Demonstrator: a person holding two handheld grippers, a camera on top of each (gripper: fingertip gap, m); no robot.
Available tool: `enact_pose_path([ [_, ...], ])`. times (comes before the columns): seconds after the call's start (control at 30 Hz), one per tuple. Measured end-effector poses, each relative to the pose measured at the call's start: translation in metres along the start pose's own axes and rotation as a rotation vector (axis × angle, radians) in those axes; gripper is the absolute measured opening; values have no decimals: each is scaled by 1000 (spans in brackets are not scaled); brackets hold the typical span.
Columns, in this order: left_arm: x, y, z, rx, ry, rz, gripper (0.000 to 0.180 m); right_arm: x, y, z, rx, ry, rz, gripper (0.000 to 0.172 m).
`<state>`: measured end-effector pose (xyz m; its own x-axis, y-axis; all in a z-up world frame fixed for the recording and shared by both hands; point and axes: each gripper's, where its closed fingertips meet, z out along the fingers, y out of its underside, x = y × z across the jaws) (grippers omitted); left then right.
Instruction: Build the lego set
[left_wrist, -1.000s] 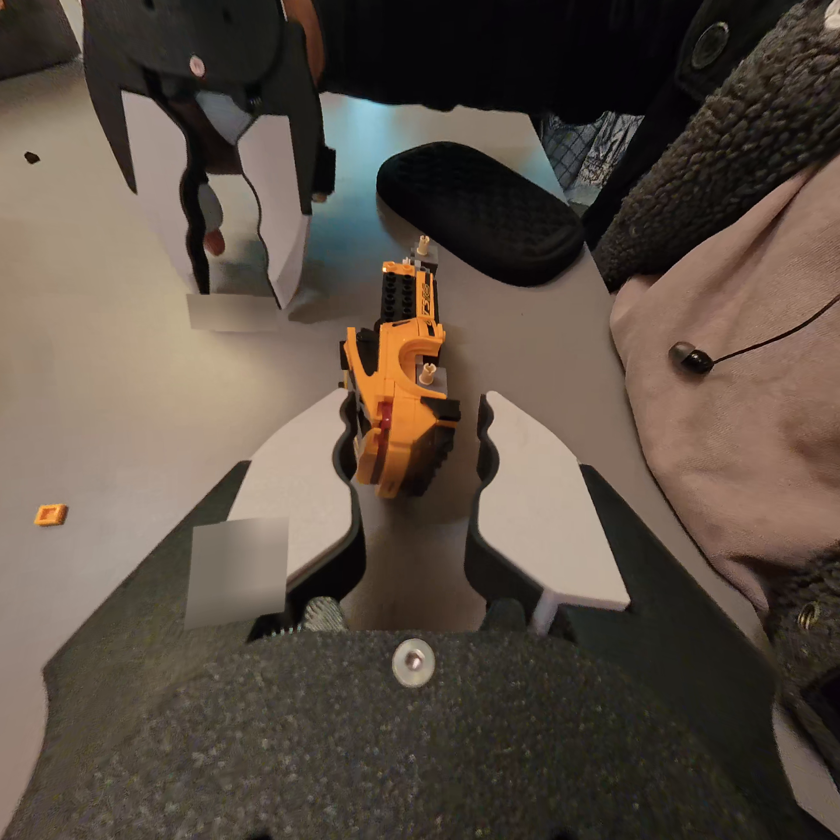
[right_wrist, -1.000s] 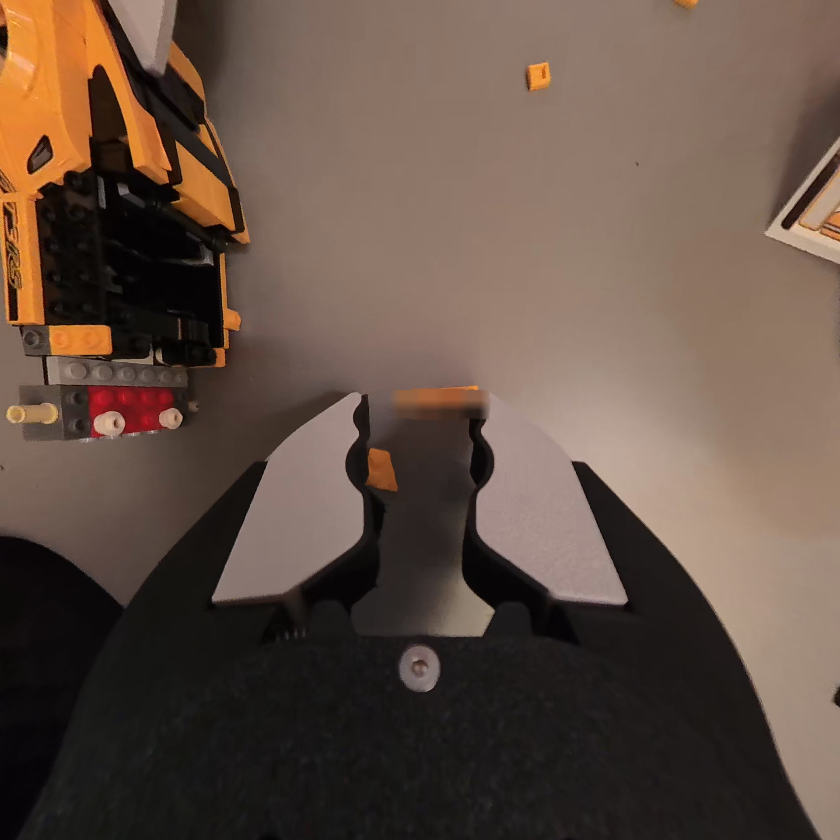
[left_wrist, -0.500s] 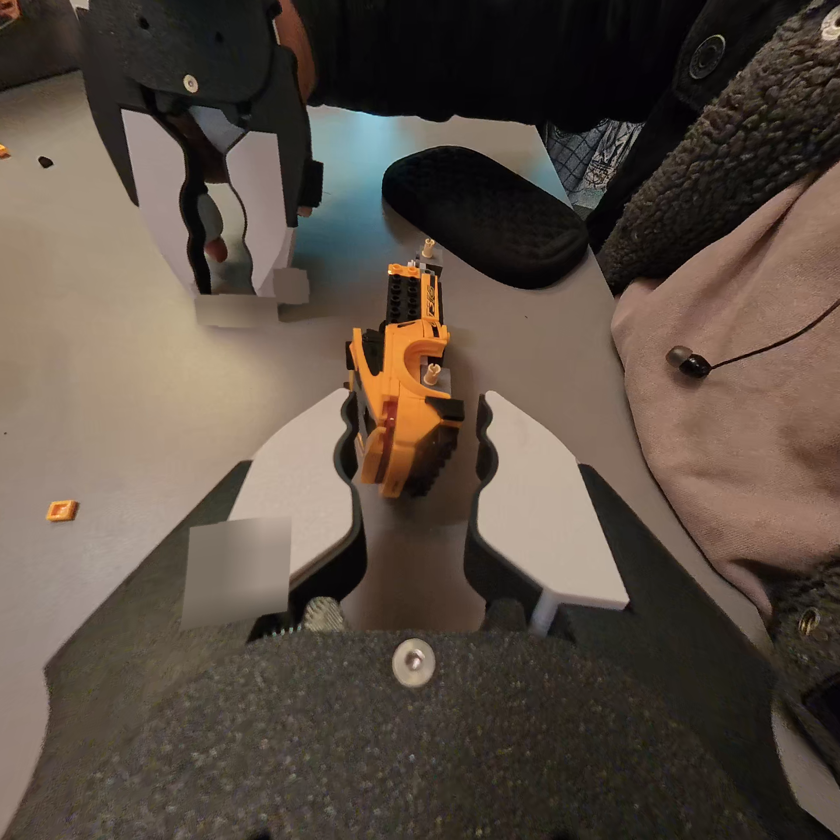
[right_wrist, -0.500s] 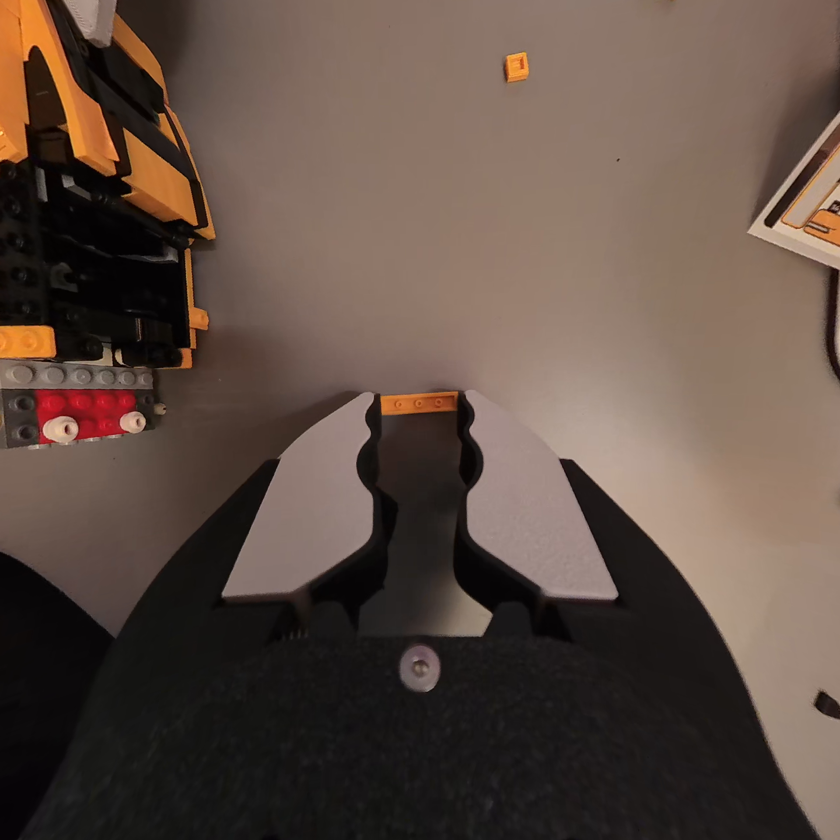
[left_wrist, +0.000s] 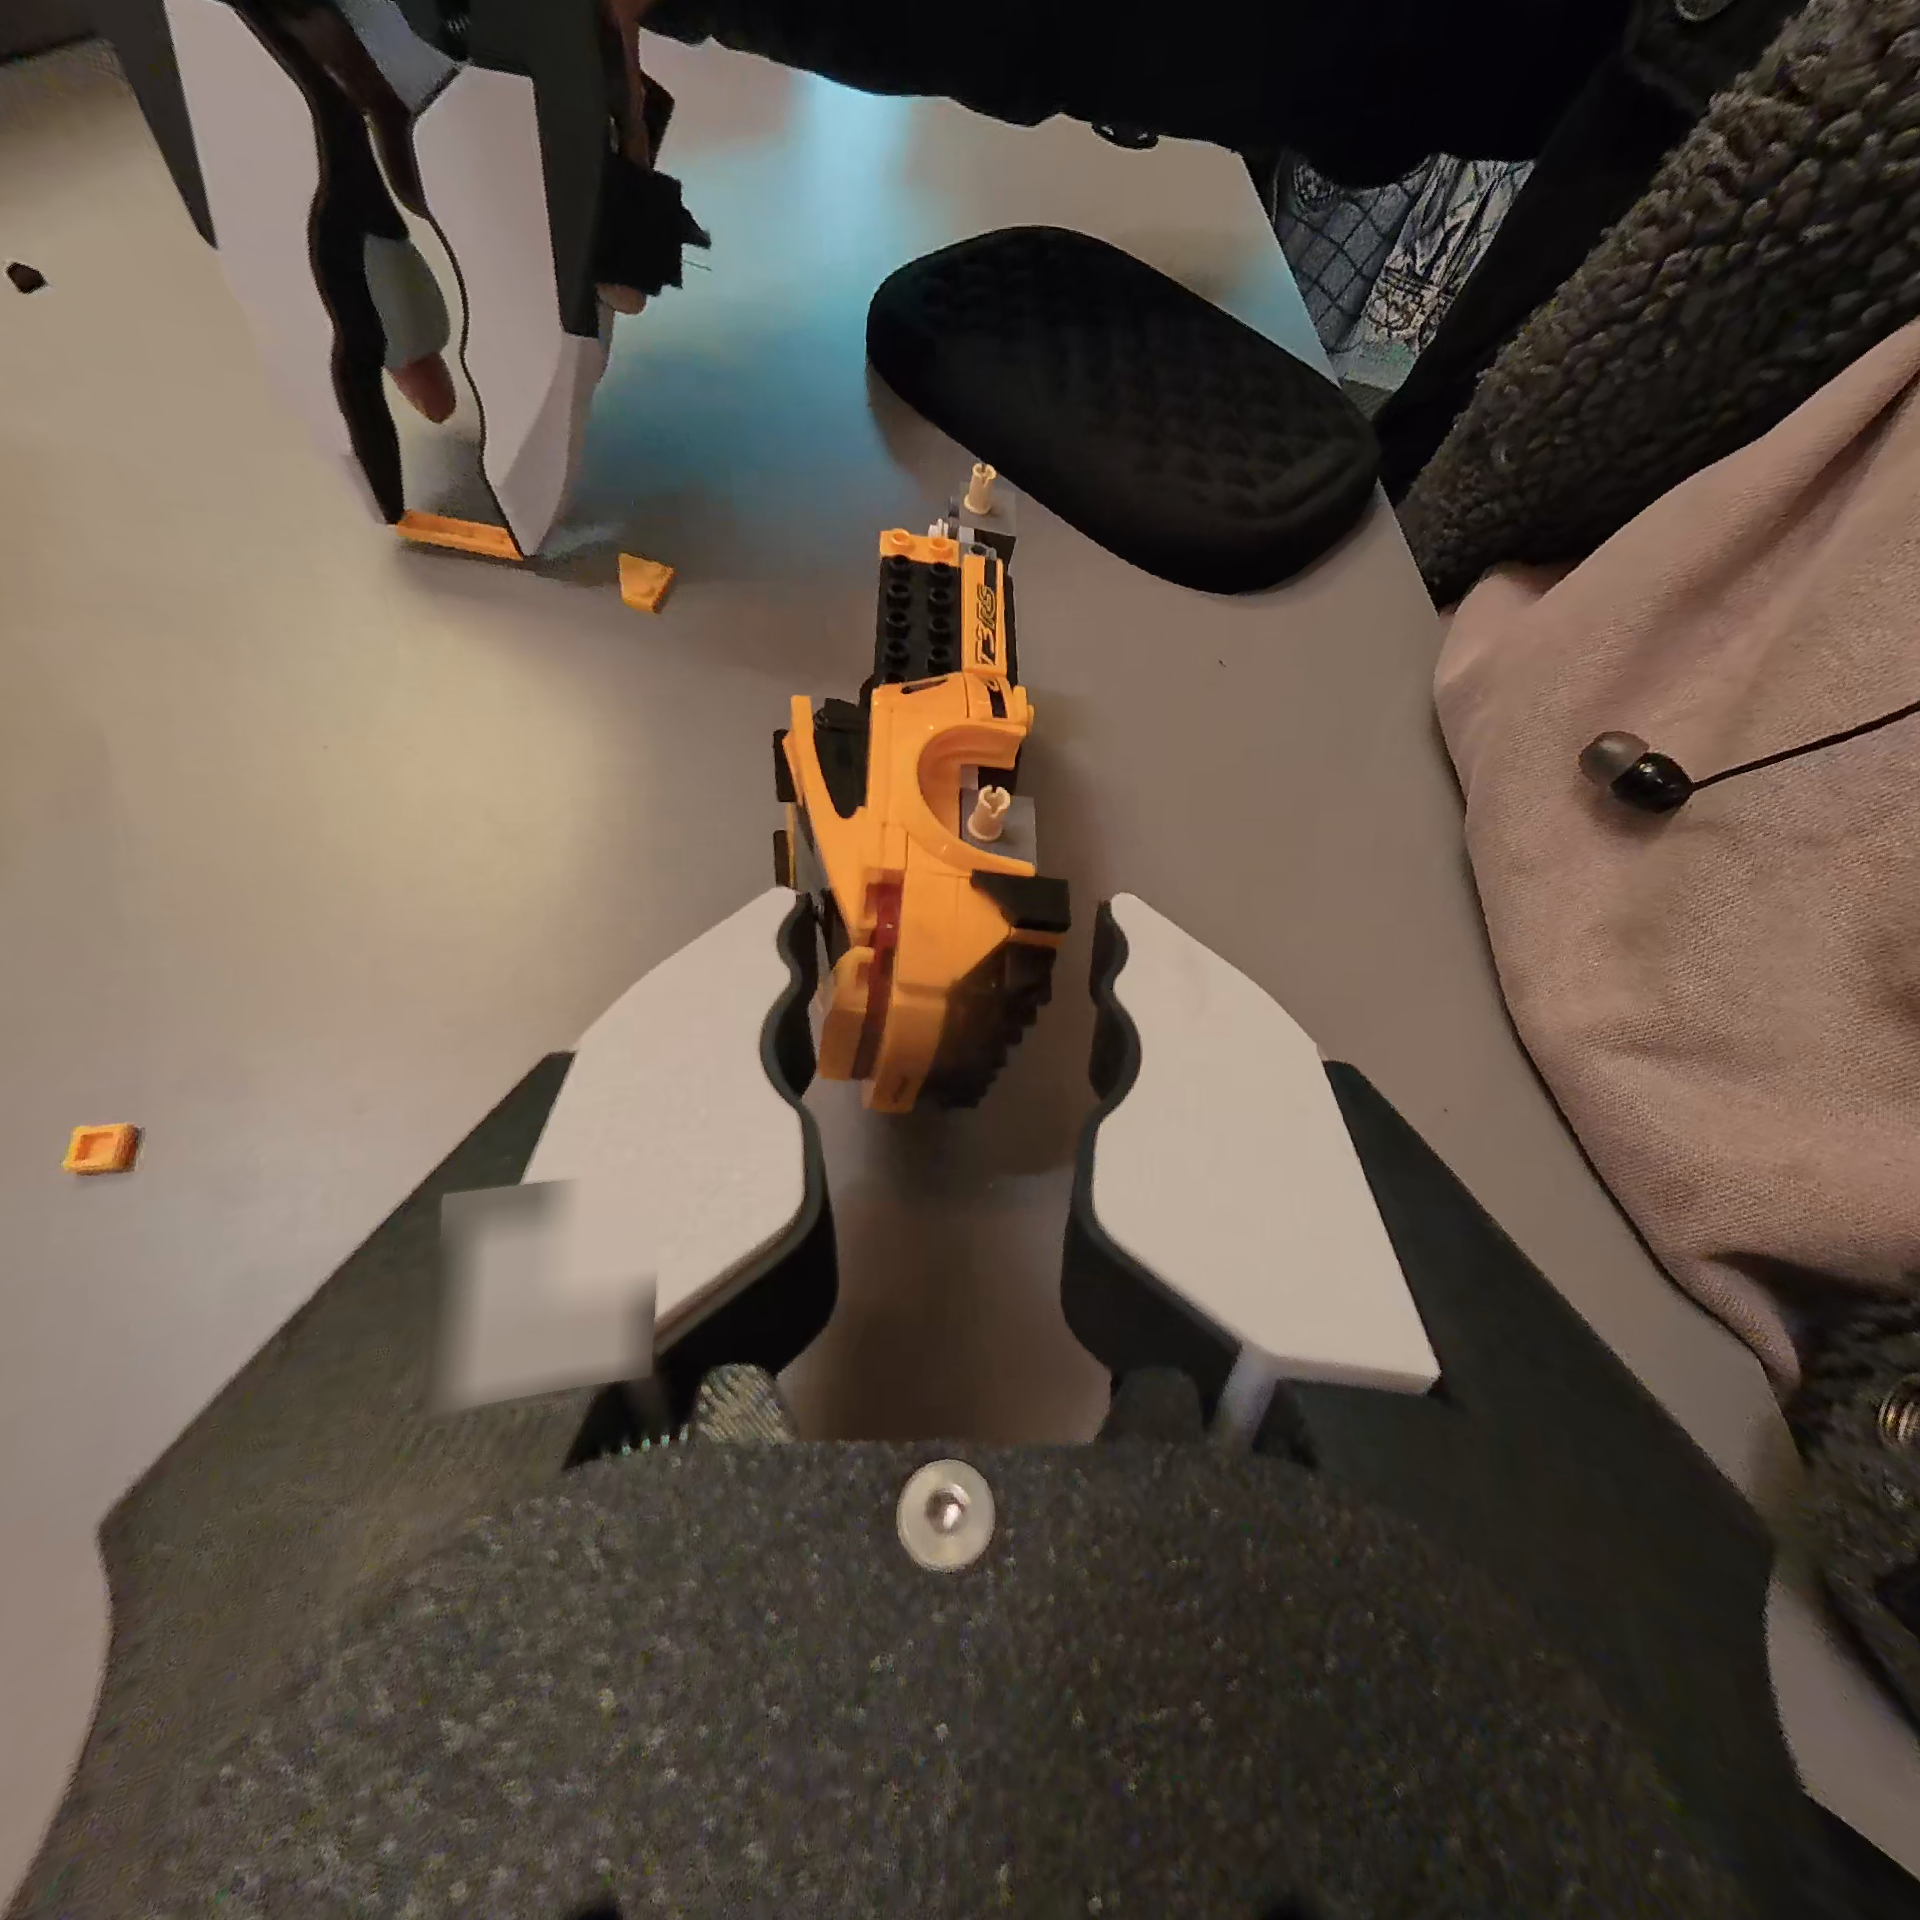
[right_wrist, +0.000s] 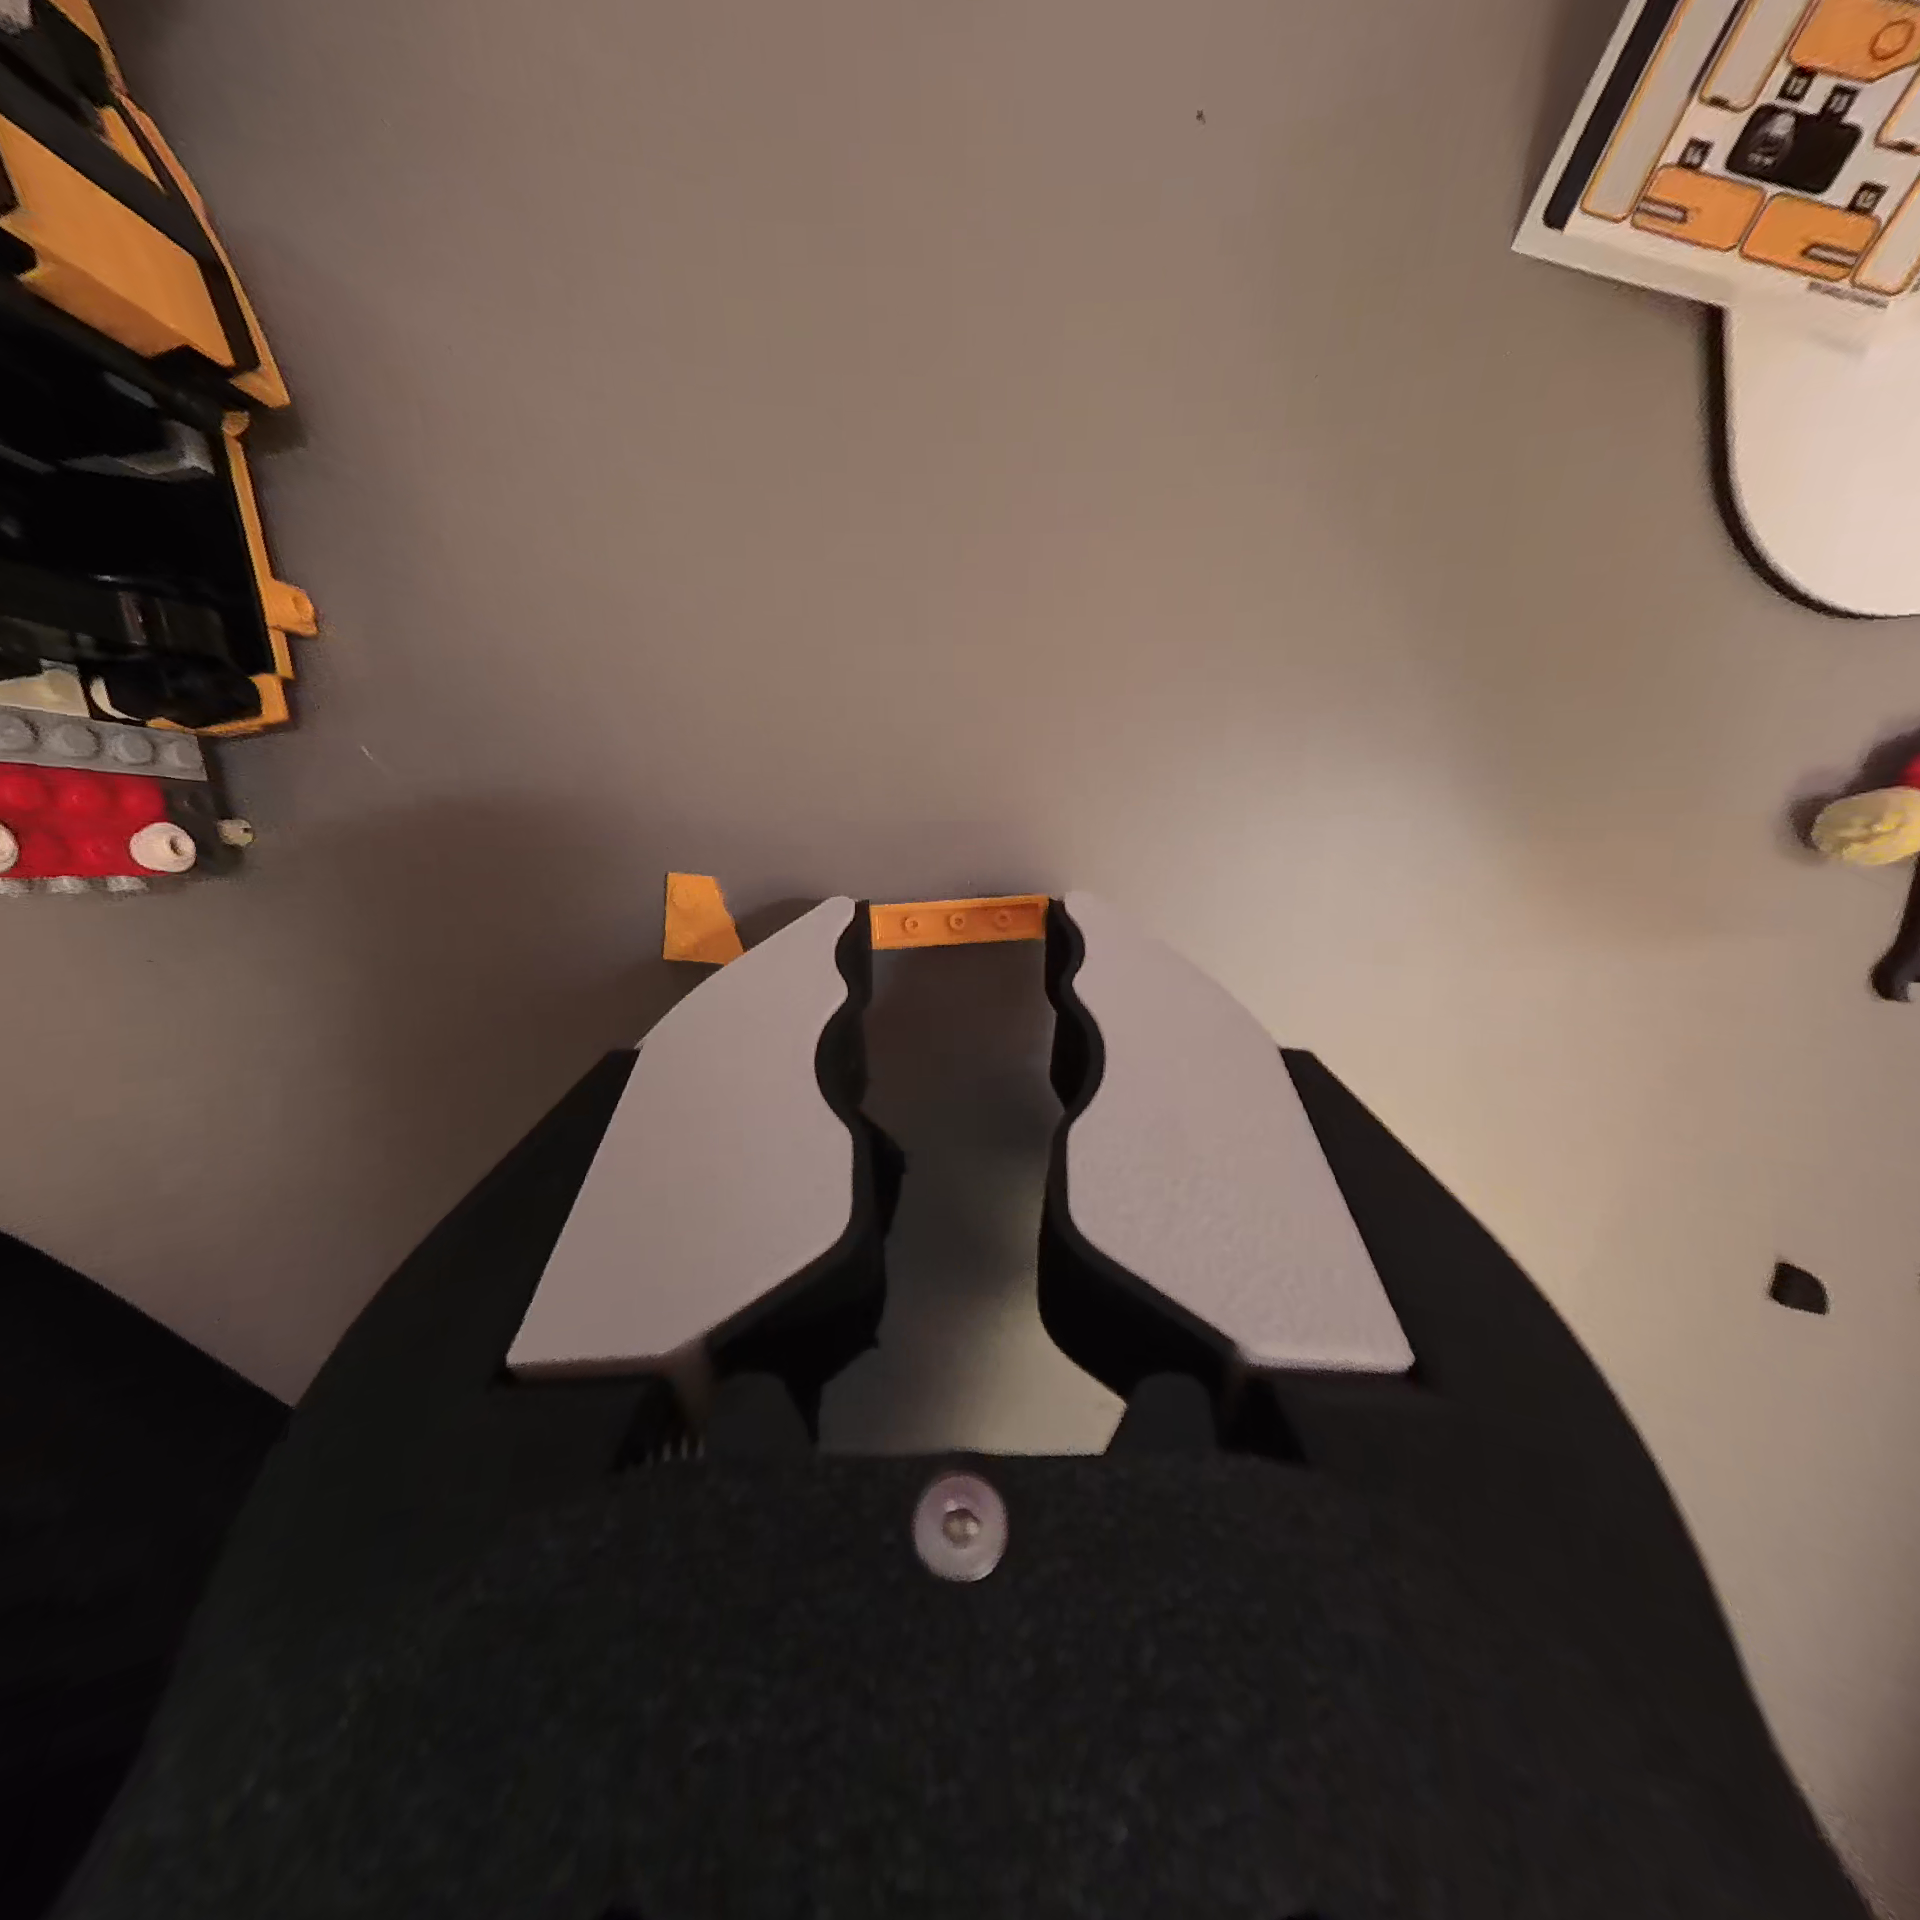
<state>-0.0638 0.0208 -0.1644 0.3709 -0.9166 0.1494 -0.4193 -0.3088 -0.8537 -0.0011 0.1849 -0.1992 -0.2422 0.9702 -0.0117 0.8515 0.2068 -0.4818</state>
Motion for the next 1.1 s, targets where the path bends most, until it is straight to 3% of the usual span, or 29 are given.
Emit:
enact_pose_path([
  [0.43,-2,2,1,-11,-11,1,49,-12,-4,-16,69,-8,-5,41],
  [0.63,-3,4,1,-27,-17,-7,44,-53,4,-10,28,-85,-62,34],
  [0.8,-2,4,0,-32,-11,-2,45,-51,4,0,24,-62,-40,31],
  [0.9,0,1,-2,-13,0,11,48,-46,3,3,38,-68,-11,14],
  [1.0,-2,0,-5,-3,-16,9,48,-49,0,3,50,-81,4,12],
  [1.1,-4,5,-2,-42,-39,22,45,-61,-17,-5,145,-91,21,12],
])
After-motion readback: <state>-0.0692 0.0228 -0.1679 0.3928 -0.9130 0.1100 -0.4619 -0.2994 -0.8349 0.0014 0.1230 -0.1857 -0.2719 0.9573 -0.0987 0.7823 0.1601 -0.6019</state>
